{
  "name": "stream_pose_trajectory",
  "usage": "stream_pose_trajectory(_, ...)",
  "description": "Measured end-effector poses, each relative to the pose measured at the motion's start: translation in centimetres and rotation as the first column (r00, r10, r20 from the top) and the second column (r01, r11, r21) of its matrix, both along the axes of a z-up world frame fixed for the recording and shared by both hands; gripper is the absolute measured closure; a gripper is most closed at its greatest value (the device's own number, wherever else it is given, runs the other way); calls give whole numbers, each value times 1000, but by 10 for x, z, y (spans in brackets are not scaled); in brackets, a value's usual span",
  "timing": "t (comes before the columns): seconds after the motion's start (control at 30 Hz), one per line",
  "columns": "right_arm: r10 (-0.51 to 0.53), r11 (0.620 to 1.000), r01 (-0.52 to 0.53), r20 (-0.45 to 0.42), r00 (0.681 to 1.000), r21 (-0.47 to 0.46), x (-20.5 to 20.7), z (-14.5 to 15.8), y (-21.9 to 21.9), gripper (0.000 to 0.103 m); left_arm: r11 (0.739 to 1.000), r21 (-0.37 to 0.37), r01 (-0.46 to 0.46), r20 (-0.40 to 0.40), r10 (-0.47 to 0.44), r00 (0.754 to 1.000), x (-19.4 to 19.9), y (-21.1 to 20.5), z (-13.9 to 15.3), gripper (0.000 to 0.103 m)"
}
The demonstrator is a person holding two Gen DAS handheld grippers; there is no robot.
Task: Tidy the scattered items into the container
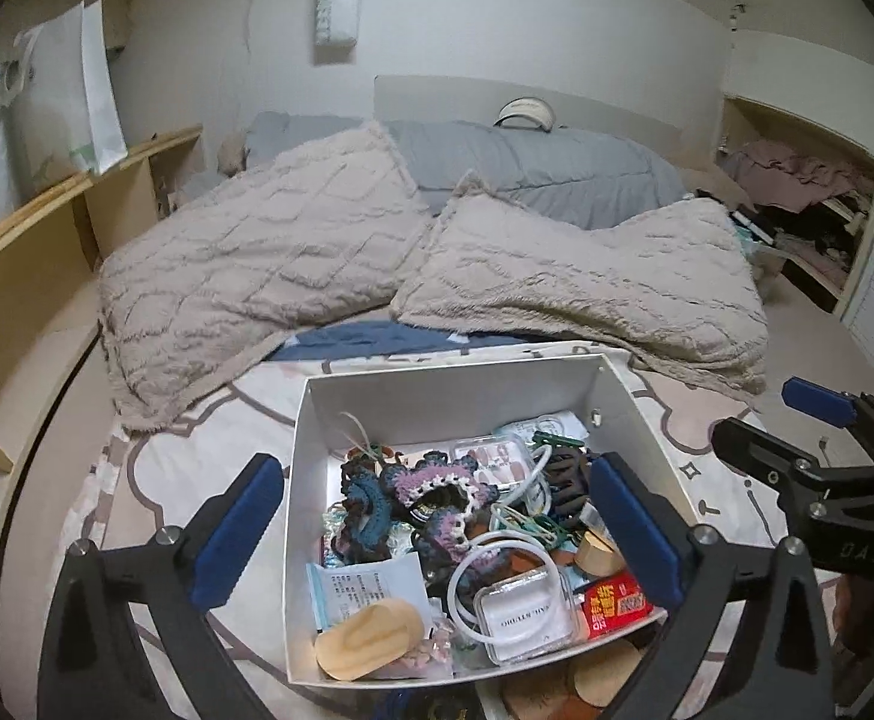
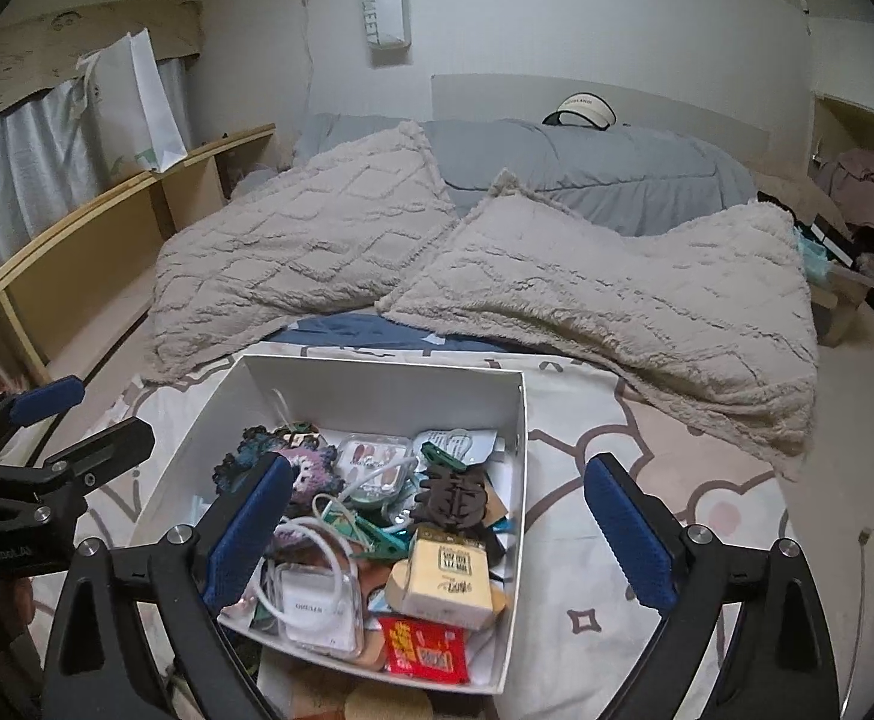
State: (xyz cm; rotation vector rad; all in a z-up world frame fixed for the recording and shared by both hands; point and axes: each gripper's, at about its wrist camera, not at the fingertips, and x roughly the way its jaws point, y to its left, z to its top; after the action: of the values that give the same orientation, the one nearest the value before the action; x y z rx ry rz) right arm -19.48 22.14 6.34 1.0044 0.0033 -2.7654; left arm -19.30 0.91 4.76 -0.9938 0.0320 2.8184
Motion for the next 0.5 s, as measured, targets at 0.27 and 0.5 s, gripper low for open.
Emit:
stream_pose_trajectory(0.27, 5, 1000, -6, -41, 999, -16, 35, 2, 8, 5, 999, -49, 14, -90, -18, 996, 42, 1, 8, 0)
stream_pose_trajectory(0.5, 14, 1000, -14, -76, 997, -5, 64, -2, 11, 5, 998, -62, 15, -148, -24, 989, 78, 3, 7, 0)
